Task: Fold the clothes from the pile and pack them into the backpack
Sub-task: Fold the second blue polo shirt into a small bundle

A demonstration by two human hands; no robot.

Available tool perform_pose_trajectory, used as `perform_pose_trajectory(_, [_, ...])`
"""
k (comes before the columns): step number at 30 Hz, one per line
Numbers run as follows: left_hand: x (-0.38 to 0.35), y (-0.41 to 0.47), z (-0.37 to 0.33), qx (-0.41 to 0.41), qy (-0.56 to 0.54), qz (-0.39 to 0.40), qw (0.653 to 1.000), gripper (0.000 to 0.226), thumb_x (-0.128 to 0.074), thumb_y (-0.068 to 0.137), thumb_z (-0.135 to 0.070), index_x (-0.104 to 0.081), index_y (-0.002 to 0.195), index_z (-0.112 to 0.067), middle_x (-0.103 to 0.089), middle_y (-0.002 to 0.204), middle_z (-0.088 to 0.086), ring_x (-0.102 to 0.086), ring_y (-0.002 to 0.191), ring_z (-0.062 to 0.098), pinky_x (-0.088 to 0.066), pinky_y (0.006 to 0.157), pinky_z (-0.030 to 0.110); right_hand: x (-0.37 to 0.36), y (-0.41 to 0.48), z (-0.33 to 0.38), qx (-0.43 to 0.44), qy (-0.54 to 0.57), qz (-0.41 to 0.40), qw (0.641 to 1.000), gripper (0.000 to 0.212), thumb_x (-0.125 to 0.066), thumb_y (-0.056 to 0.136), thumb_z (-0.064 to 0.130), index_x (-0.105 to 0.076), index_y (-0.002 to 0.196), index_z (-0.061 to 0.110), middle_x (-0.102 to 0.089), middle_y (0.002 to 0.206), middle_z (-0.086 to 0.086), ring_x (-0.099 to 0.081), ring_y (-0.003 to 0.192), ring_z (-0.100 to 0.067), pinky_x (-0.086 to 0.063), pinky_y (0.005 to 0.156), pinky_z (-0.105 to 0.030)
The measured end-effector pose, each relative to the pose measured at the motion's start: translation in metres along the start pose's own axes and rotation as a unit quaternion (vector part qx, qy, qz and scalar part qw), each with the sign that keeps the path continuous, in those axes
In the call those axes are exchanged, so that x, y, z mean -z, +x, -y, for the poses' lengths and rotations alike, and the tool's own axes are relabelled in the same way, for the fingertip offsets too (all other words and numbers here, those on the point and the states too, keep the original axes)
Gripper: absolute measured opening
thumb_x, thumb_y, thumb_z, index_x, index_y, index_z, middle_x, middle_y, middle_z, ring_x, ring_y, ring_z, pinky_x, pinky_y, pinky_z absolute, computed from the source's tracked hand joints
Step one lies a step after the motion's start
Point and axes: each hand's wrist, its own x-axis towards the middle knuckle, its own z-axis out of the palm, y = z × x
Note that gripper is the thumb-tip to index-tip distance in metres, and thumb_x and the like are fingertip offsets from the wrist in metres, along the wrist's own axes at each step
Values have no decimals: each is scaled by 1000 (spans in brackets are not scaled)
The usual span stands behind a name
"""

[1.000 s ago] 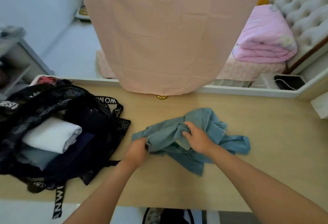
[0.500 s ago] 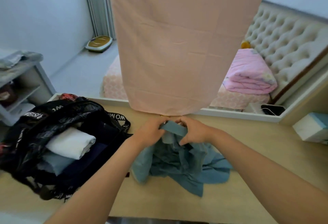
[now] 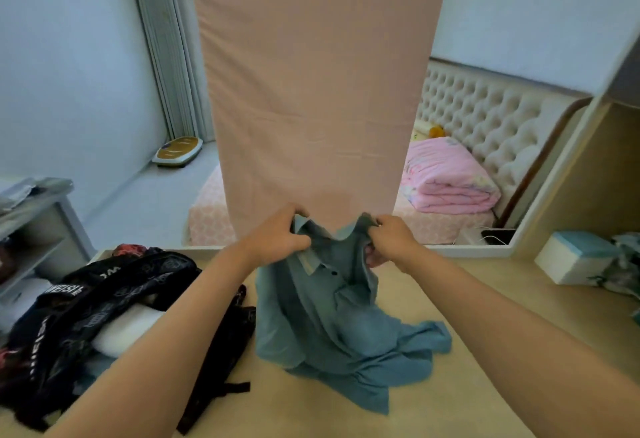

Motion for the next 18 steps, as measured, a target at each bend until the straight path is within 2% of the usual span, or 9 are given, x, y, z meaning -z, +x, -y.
perform_pose_trajectory(2, [17, -6, -14, 23, -26, 48, 998, 57, -56, 73, -22, -40, 127, -30, -47, 109, 8, -48, 94, 23, -40, 79, 36, 13, -5, 19, -17, 123, 37, 992, 27, -46, 92, 4, -69, 105, 7, -75, 84, -12, -73, 77, -28, -61, 73, -39])
perform_pose_trajectory(4, [32, -12, -24, 26, -31, 71, 997, 66, -51, 61, -19, -40, 125, -33, -46, 109, 10, -47, 92, 23, -38, 77, 36, 29, -8, 29, 43, 94, 46, 994, 25, -56, 91, 6, -72, 107, 15, -74, 97, -3, -70, 89, -19, -53, 67, -20])
perform_pose_trajectory(5, [39, -16, -28, 23, -20, 77, 997, 69, -50, 59, -17, -40, 125, -32, -45, 109, 10, -47, 92, 23, -39, 76, 36, 36, -8, 31, 84, 50, 40, 994, 19, -62, 90, 10, -74, 101, 21, -73, 95, 2, -66, 87, -15, -49, 65, -19])
perform_pose_trajectory(8, [54, -25, -39, 2, 72, 94, 993, 76, -52, 61, -11, -34, 131, -33, -44, 110, 5, -49, 97, 23, -43, 77, 35, 50, -8, 33, 142, -58, -11, 988, 5, -74, 75, 26, -76, 79, 25, -73, 82, 4, -66, 82, -18, -55, 76, -36])
perform_pose_trajectory(10, [56, -26, -47, -28, 117, 104, 987, 72, -59, 69, -8, -38, 133, -34, -44, 116, -3, -49, 103, 17, -45, 81, 30, 53, -10, 36, 137, -32, -68, 988, 9, -73, 76, 29, -73, 73, 21, -72, 75, 3, -66, 80, -23, -54, 77, -39])
perform_pose_trajectory(13, [51, -24, -70, -70, 64, 1, 995, 29, -61, 92, -11, -60, 110, -33, -58, 110, -5, -53, 99, 13, -45, 85, 27, 56, -18, 45, 156, 53, -127, 978, 7, -68, 90, 28, -71, 88, 22, -71, 89, -2, -64, 91, -25, -50, 79, -39])
perform_pose_trajectory(15, [50, -26, -90, -69, 45, -108, 991, 17, -51, 100, -22, -64, 94, -31, -65, 95, -4, -57, 93, 19, -45, 79, 28, 57, -29, 54, 135, 162, -86, 974, 14, -56, 99, 29, -66, 107, 23, -69, 108, -2, -62, 102, -22, -51, 87, -39])
perform_pose_trajectory(16, [50, -29, -100, -59, 53, -144, 986, 23, -48, 101, -33, -67, 93, -24, -67, 92, 1, -60, 90, 24, -45, 77, 31, 58, -35, 58, 127, 194, -65, 971, 19, -49, 102, 31, -62, 114, 24, -67, 115, -2, -61, 106, -20, -51, 90, -37])
perform_pose_trajectory(18, [52, -34, -119, -32, 59, -200, 977, 54, -44, 99, -51, -67, 95, -3, -68, 92, 20, -63, 87, 36, -45, 72, 37, 61, -46, 64, 127, 233, -35, 964, 26, -45, 104, 35, -53, 124, 20, -63, 121, -2, -61, 108, -16, -52, 87, -33])
